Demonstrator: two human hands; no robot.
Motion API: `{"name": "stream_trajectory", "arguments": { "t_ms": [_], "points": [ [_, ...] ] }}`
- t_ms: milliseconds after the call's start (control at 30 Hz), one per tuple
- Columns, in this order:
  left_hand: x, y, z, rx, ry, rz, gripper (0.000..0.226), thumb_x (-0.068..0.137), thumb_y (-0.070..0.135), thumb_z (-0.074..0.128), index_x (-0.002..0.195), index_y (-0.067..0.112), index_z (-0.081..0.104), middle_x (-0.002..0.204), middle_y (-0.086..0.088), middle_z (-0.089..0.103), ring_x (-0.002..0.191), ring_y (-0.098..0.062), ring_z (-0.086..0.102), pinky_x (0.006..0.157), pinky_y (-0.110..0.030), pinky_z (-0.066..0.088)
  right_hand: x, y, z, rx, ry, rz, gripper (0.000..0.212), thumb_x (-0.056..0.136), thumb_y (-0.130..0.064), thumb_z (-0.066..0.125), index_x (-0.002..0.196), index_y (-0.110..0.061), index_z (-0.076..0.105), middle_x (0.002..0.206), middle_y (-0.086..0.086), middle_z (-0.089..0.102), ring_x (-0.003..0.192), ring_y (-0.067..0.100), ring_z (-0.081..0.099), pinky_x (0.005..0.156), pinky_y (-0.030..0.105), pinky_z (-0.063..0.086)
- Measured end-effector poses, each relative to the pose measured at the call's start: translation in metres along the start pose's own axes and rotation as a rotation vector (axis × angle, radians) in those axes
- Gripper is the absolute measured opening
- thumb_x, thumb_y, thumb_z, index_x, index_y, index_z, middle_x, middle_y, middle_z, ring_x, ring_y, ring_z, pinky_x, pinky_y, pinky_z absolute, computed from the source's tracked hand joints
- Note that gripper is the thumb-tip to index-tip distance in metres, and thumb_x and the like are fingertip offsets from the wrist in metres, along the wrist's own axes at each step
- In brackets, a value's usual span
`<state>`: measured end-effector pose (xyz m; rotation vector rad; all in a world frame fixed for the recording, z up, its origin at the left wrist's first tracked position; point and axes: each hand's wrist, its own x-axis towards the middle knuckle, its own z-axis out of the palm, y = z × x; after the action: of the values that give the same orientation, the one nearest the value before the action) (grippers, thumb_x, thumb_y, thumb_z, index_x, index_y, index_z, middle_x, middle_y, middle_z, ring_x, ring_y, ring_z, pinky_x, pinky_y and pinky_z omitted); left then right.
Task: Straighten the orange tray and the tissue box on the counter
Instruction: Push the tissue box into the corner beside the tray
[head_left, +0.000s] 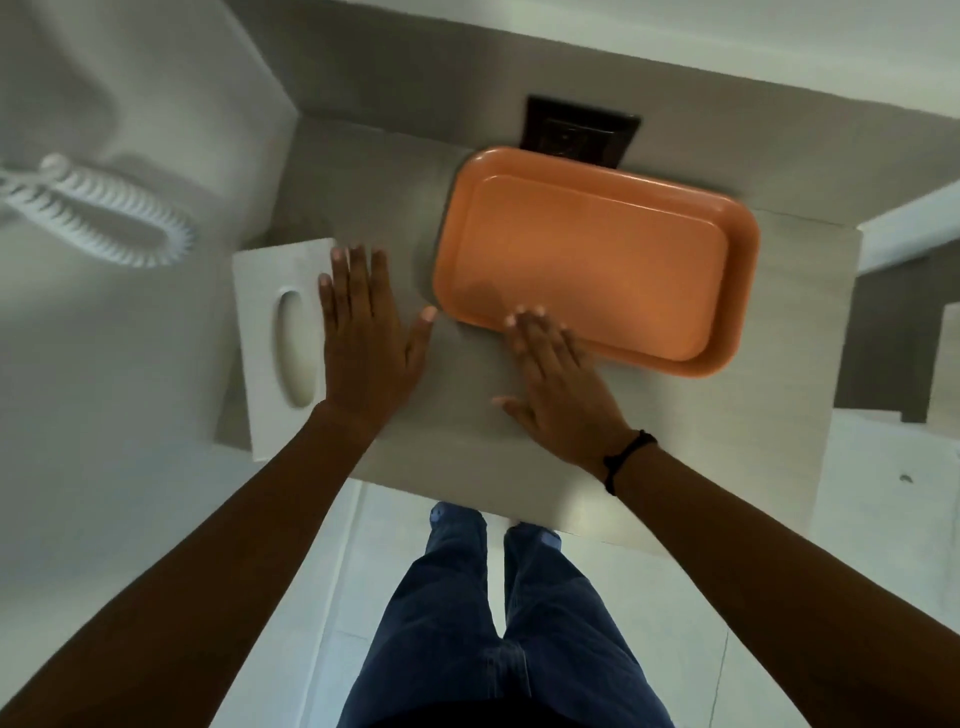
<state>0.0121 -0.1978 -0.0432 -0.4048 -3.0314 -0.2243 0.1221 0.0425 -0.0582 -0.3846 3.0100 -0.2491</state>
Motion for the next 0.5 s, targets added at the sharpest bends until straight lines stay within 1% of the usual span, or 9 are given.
{"name": "stream_trajectory", "arguments": {
  "t_ms": [33,100,167,267,367,500],
  "points": [
    [-0.009,-0.012,-0.006,0.016,0.000,-0.058,0.084,0.112,0.061,0.031,0.171,0.003,0.016,0.179,-0.024,0.012,0.167,-0.042,0.006,0.136,-0.052,0.002,0.007,-0.015,0.004,0.001,-0.011,-0.102,0.088,0.110,-0.062,0.042,0.173,-0.002,0.026,0.180,0.022,0.029,0.168,0.040,0.029,0.136,0.053,0.025],
    [-0.030,-0.033,-0.014,0.035,-0.013,-0.149,0.083,0.113,0.057,0.034,0.171,0.002,0.012,0.179,-0.024,0.009,0.167,-0.043,0.004,0.137,-0.053,0.002,0.019,-0.039,0.013,-0.002,-0.051,-0.261,0.083,0.111,-0.058,0.041,0.173,-0.005,0.029,0.180,0.020,0.032,0.168,0.038,0.031,0.137,0.052,0.025],
    [-0.052,-0.050,-0.017,0.039,-0.038,-0.247,0.085,0.112,0.055,0.039,0.170,-0.001,0.012,0.179,-0.025,0.010,0.167,-0.042,0.006,0.137,-0.054,0.005,0.029,-0.058,0.023,0.001,-0.125,-0.343,0.081,0.113,-0.058,0.041,0.175,-0.008,0.027,0.181,0.018,0.029,0.170,0.036,0.028,0.139,0.053,0.028],
    [-0.071,-0.060,-0.014,0.021,-0.074,-0.340,0.094,0.109,0.060,0.045,0.169,-0.006,0.014,0.177,-0.027,0.014,0.167,-0.042,0.011,0.137,-0.055,0.009,0.038,-0.068,0.036,-0.017,-0.172,-0.381,0.085,0.110,-0.064,0.041,0.175,-0.010,0.027,0.182,0.016,0.029,0.170,0.036,0.027,0.136,0.054,0.031],
    [-0.073,-0.064,-0.011,0.005,-0.085,-0.371,0.103,0.104,0.068,0.046,0.169,-0.005,0.014,0.178,-0.024,0.015,0.167,-0.038,0.012,0.138,-0.050,0.009,0.040,-0.069,0.047,-0.038,-0.124,-0.401,0.089,0.107,-0.072,0.043,0.175,-0.015,0.030,0.181,0.014,0.031,0.168,0.037,0.032,0.135,0.055,0.032],
    [-0.073,-0.066,-0.007,0.030,-0.052,-0.346,0.104,0.103,0.070,0.042,0.168,-0.005,0.015,0.178,-0.024,0.017,0.167,-0.038,0.014,0.138,-0.048,0.011,0.037,-0.068,0.059,-0.059,-0.049,-0.399,0.090,0.105,-0.075,0.040,0.175,-0.019,0.028,0.182,0.012,0.030,0.168,0.036,0.033,0.137,0.055,0.026]
  ]
}}
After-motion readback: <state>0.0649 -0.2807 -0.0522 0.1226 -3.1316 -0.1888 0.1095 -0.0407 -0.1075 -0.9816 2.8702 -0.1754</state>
